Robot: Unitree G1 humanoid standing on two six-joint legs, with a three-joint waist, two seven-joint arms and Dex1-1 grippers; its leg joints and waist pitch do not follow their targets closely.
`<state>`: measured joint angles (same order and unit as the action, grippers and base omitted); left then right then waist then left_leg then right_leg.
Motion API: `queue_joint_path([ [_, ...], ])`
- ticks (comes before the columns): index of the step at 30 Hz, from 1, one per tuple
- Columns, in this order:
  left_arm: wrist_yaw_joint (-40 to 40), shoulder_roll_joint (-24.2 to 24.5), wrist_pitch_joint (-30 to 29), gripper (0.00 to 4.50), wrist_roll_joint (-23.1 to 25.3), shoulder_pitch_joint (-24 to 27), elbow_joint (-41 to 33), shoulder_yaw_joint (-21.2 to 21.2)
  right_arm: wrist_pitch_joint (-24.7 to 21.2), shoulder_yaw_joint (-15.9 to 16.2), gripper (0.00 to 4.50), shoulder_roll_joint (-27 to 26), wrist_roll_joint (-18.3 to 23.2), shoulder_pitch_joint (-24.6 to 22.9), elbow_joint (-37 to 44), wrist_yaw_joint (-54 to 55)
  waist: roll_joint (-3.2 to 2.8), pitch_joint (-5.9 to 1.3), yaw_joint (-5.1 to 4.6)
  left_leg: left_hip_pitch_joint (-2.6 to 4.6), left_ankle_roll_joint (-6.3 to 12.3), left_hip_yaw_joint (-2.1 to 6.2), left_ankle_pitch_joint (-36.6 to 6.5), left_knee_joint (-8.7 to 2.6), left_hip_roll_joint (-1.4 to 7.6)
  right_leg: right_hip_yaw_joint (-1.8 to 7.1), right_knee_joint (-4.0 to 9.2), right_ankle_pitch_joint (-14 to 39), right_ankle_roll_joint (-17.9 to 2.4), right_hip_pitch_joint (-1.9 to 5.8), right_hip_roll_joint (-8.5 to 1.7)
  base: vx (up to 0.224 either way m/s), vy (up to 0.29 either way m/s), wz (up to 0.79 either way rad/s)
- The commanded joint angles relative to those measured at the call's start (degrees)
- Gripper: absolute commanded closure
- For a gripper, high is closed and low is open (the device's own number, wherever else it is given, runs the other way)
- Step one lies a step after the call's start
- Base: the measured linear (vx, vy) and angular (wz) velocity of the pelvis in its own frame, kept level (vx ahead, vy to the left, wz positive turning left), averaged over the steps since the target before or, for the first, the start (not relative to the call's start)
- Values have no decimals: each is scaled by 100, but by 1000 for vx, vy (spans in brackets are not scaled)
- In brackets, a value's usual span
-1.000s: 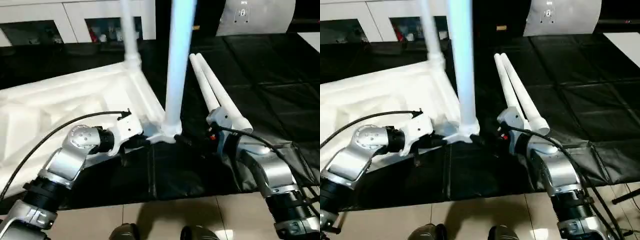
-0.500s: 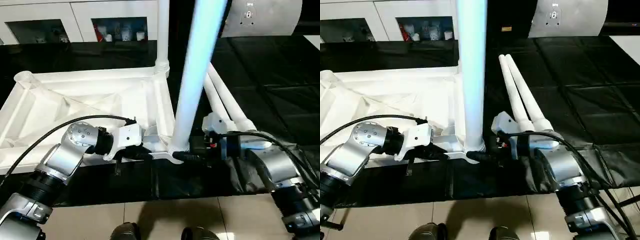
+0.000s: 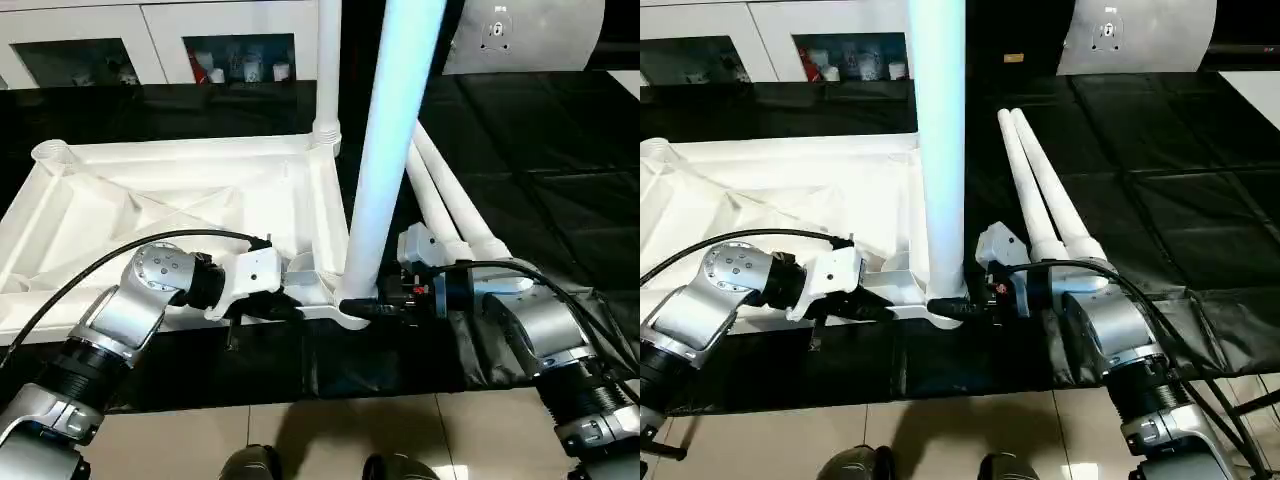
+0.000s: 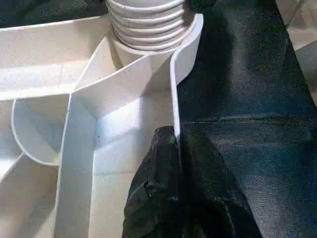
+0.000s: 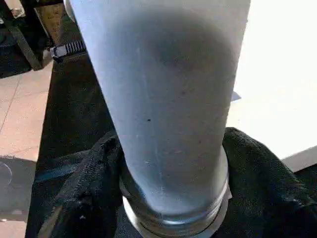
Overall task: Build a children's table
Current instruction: Rotate leg to tighten
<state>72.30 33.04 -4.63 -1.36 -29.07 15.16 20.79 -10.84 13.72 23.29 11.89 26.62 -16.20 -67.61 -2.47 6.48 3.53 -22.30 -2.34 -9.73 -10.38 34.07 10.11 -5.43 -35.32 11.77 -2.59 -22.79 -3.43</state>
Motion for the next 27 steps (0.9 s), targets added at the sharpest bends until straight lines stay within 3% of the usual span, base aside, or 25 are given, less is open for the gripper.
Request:
queue_joint_path([
  [1, 163, 56, 101, 450, 104, 24, -44, 165, 35, 52, 183, -7, 60, -45, 45, -109, -28, -475, -16, 103, 667, 122, -409, -331, 370, 387, 327, -16, -1475, 350, -540, 0, 0, 0],
  [7, -158, -98, -310, 450, -62, 184, -322, -29, -321, 49, 185, -240, 179, -311, 330, 195, -28, -485, -12, 99, 686, 123, -389, -330, 379, 385, 324, -46, -1502, 349, -547, 0, 0, 0],
  [8, -543, -273, -724, 450, -117, 232, -526, -179, -526, 40, 186, -460, 83, -392, 330, 662, -23, -487, -33, 109, 649, 121, -375, -345, 393, 389, 306, -52, -1526, 351, -544, 0, 0, 0],
  [9, -918, -438, -1050, 450, -109, 257, -680, -301, -631, 31, 186, -672, -48, -430, 270, 1106, -54, -478, -23, 101, 628, 135, -389, -344, 390, 381, 311, 6, -1535, 343, -551, 0, 0, 0],
  [10, -1387, -642, -1430, 450, -76, 280, -857, -443, -727, 20, 186, -936, -232, -463, 169, 1660, -45, -429, -59, 117, 529, 117, -660, -368, 382, 385, 383, 408, -1506, 306, -545, 0, 0, 0],
  [11, -1659, -813, -1659, 450, -86, 292, -972, -532, -813, -58, 186, -1155, -262, -438, 73, 2024, -29, -423, -82, 120, 366, 123, -866, -383, 360, 383, 422, 862, -1415, 337, -558, 0, 0, 0],
  [14, -1896, -987, -1851, 450, -117, 299, -1071, -616, -865, -134, 186, -1359, -274, -399, -21, 2337, -32, -397, -164, 123, 172, 145, -1107, -401, 335, 384, 509, 1584, -1135, 332, -557, 0, 0, 0],
  [15, -2242, -1238, -2101, 450, -91, 296, -1185, -698, -891, -222, 186, -1634, -339, -312, -193, 2803, -28, -408, -193, 118, 185, 138, -1093, -393, 332, 399, 512, 1559, -1073, 329, -550, 0, 0, 0],
  [18, -2863, -1672, -2423, 450, 62, 256, -1260, -801, -972, -477, 186, -2097, -348, -102, -531, 3610, -53, -413, -251, 120, 168, 142, -1048, -383, 318, 386, 520, 1412, -1151, 290, -533, 0, 0, 0],
  [21, -3494, -2110, -2632, 450, 265, 180, -1228, -896, -1072, -724, 186, -2445, -314, 132, -845, 4257, -63, -416, -250, 94, 263, 137, -927, -378, 319, 396, 509, 1223, -1118, 298, -531, 0, 0, 0],
  [24, -3833, -2349, -2747, 450, 360, 107, -1202, -935, -1028, -774, 186, -2557, -367, 275, -1014, 4521, -76, -444, -252, 92, 326, 143, -755, -372, 330, 383, 471, 753, -1203, 308, -515, 0, 0, 0],
  [25, -3794, -2306, -2729, 450, 383, 100, -1206, -894, -968, -782, 130, -2542, -354, 264, -1009, 4481, -69, -465, -242, 84, 381, 142, -654, -358, 321, 382, 448, 536, -1230, 326, -522, 0, 0, 0],
  [27, -3703, -2193, -2728, 450, 416, 110, -1239, -842, -953, -821, 116, -2529, -371, 208, -947, 4456, -66, -470, -235, 65, 447, 142, -550, -351, 319, 384, 423, 324, -1249, 339, -529, 0, 0, 0],
])
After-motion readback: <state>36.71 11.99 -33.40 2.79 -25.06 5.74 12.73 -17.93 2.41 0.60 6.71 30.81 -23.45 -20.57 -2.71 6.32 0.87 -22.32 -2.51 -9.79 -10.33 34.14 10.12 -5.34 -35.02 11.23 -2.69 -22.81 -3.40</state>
